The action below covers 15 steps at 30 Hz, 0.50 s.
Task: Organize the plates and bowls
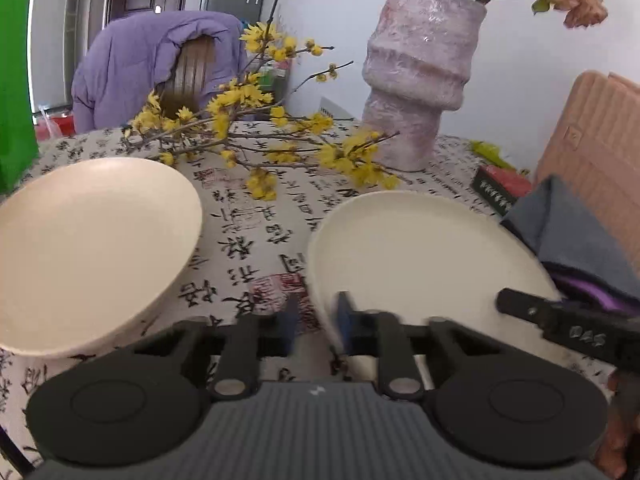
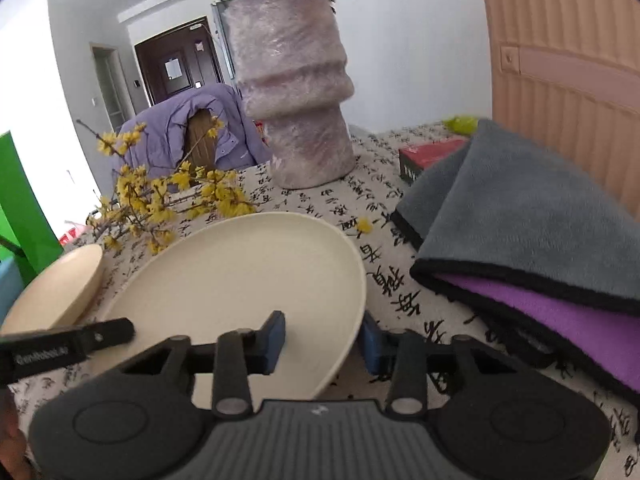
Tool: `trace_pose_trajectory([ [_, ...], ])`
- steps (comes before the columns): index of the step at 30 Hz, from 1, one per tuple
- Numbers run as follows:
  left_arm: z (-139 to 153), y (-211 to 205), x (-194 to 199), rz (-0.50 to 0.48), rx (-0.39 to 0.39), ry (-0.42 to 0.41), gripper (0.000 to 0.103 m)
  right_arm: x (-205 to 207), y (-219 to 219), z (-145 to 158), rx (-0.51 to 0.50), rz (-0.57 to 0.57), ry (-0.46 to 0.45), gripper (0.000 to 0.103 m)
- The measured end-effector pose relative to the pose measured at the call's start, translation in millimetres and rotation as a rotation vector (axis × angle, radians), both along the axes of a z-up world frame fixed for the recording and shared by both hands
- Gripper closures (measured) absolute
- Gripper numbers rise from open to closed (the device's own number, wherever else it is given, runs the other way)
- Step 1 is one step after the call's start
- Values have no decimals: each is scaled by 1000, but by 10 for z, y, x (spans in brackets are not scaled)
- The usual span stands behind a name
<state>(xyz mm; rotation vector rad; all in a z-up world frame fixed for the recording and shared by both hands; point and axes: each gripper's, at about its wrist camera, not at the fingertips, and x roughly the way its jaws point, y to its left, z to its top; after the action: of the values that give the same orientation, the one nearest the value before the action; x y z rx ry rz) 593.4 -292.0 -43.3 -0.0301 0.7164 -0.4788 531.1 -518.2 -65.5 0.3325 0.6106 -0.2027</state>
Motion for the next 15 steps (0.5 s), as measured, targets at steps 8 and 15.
trace_pose_trajectory([
  [8,-7,-27,-44,16,8,-15,91,-33,-117,-8,73,-36,-21,87],
  [15,131,136,-160,52,-23,22,91,-128,-130,101,123,1,-63,91],
])
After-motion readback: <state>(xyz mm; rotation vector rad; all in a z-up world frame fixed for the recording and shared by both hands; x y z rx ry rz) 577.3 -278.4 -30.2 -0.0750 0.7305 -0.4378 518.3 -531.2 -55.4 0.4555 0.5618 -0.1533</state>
